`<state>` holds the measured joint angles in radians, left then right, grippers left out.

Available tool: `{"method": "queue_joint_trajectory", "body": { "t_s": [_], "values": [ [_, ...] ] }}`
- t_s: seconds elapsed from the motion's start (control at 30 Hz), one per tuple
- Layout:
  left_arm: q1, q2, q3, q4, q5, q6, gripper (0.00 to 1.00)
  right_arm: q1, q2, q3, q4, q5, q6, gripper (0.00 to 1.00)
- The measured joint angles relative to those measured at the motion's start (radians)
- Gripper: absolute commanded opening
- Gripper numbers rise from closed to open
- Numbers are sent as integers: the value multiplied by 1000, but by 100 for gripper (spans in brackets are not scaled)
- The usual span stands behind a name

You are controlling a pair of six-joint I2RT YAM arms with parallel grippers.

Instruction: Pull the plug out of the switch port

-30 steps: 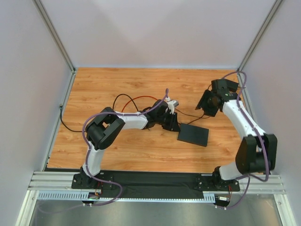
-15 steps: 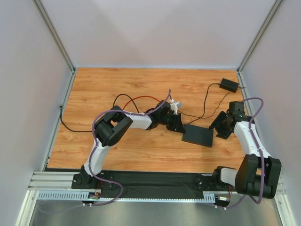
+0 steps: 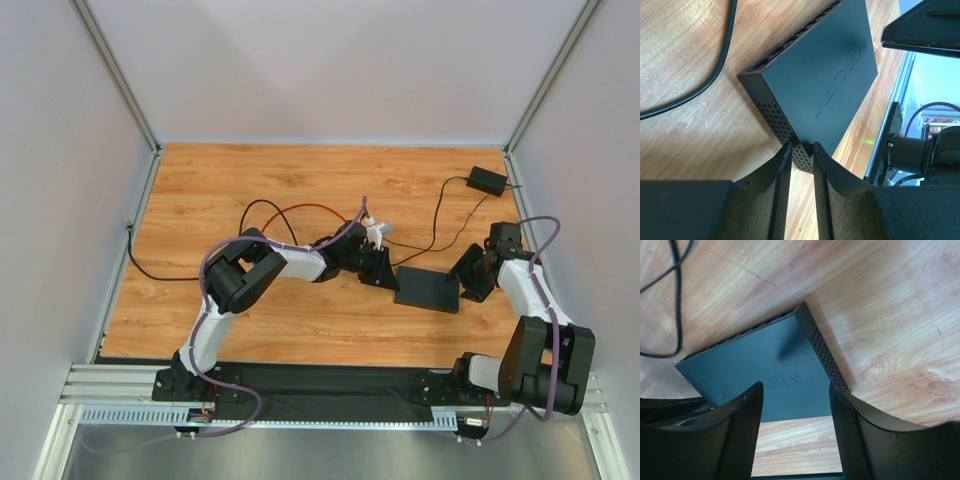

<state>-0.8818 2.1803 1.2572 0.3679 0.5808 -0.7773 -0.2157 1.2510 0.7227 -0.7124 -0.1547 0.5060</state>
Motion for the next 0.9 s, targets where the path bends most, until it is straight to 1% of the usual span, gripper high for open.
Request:
{"method": "queue_joint_trajectory", "body": {
  "t_s": [0.43, 0.6, 0.73, 0.8, 0.9],
  "values": [
    [0, 0, -4, 5, 2, -11, 30, -2, 66, -31, 52, 12, 0, 56],
    [1, 3, 10, -16, 11, -8, 28, -5, 57, -44, 63, 10, 5, 49],
    [16, 32, 59, -58, 48, -6, 26, 5, -10, -100, 107, 26, 30, 43],
    [26, 46, 80, -65, 63, -6, 26, 38, -46, -130, 135, 59, 48, 39],
    [40, 53, 98, -89, 74, -3, 25, 113, -98, -163, 151, 119, 85, 37]
  ]
}}
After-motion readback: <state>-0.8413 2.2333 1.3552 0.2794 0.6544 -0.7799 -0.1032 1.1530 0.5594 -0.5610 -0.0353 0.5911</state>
